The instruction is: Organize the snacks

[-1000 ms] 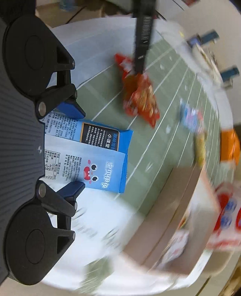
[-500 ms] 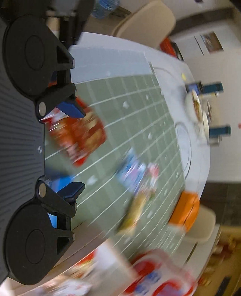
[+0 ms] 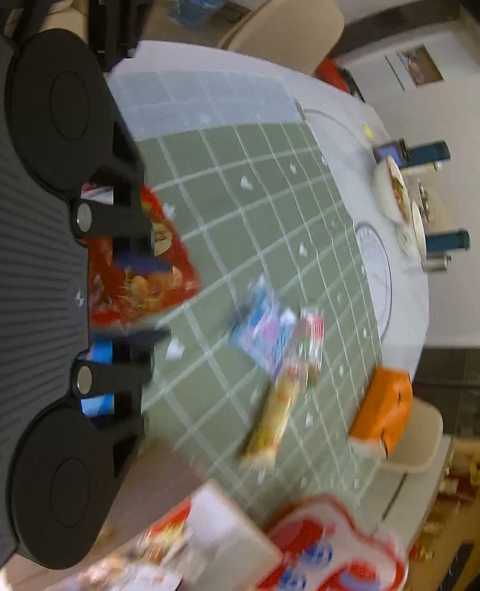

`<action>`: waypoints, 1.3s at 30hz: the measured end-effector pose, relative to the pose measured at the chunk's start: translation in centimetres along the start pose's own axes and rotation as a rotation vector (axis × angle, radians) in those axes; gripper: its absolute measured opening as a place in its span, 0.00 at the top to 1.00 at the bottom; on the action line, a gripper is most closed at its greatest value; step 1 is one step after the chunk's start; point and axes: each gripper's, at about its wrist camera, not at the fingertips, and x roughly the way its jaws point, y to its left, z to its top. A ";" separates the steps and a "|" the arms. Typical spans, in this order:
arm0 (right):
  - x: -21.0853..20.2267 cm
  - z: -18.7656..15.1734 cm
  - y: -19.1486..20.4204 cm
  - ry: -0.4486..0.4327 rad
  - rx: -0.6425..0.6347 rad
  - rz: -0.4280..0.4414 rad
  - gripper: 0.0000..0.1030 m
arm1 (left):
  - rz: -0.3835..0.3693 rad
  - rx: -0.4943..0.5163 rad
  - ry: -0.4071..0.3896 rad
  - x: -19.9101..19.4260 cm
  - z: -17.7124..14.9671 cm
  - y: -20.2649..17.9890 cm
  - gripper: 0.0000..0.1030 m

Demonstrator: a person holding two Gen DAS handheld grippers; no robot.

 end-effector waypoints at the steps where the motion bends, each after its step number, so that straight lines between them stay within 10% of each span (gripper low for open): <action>1: -0.4 -0.5 -0.6 0.000 0.015 -0.013 0.80 | 0.005 -0.008 -0.016 -0.1 0.2 0.1 0.63; 8: -2.0 -4.7 -2.2 0.035 0.059 -0.074 0.78 | 0.022 -0.037 -0.093 0.0 2.2 1.5 0.63; 12: -2.5 -6.2 -1.9 0.040 0.097 -0.078 0.37 | 0.003 0.006 -0.072 0.9 3.1 1.1 0.63; 18: -3.2 -6.7 -0.7 0.011 0.093 -0.075 0.34 | 0.070 0.144 -0.014 2.4 1.8 0.1 0.53; 27: 1.7 3.7 -0.7 -0.023 0.203 -0.001 0.25 | -0.001 0.063 -0.008 1.5 0.9 2.2 0.56; 35: 13.3 11.1 -0.6 0.155 0.332 -0.111 0.24 | -0.097 -0.012 -0.069 -0.2 0.0 4.6 0.57; 39: 11.7 10.9 0.0 0.159 0.213 -0.098 0.41 | -0.099 -0.034 -0.082 -0.1 0.6 5.7 0.57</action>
